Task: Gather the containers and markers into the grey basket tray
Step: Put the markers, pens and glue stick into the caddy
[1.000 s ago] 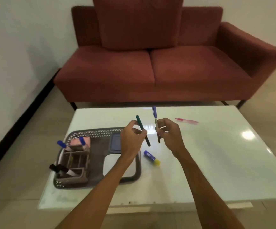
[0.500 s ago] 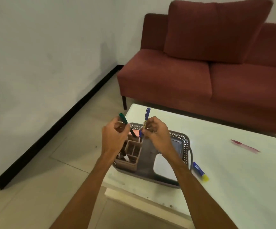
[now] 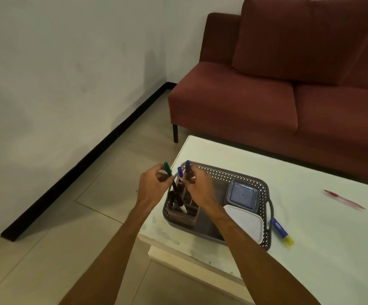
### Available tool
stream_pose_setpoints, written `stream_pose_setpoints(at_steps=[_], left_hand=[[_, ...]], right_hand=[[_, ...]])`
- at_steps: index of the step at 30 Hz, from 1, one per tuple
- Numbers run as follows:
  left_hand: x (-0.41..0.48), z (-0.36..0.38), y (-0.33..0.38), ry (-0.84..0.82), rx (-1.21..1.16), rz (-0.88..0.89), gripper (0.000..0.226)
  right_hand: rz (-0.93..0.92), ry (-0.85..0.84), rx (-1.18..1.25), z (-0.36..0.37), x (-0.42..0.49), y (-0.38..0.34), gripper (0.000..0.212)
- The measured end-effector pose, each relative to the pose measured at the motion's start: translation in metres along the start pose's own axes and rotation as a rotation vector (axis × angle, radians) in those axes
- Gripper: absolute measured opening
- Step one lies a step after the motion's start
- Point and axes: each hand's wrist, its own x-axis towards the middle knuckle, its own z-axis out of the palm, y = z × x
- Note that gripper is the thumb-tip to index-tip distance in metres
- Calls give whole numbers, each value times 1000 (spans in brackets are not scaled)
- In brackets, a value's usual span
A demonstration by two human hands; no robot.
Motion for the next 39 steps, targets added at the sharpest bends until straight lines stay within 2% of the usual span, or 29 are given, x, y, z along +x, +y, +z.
stream_pose_setpoints(at_steps=[10, 16, 23, 30, 34, 39], left_hand=[[8, 8, -7, -120, 187, -32, 22], [7, 14, -8, -144, 230, -60, 27], [3, 14, -5, -99, 205, -64, 35], [2, 37, 29, 155, 72, 94, 31], [-5, 78, 61, 90, -32, 223, 29], [-20, 154, 98, -95, -44, 361, 18]], right_hand=[[2, -95, -232, 13, 5, 8, 20], [17, -114, -223, 16, 7, 8, 16], [-20, -106, -196, 9, 1, 11, 27], [-104, 78, -124, -35, -9, 24, 25], [-45, 212, -99, -81, -17, 48, 21], [107, 366, -61, -144, -37, 93, 21]])
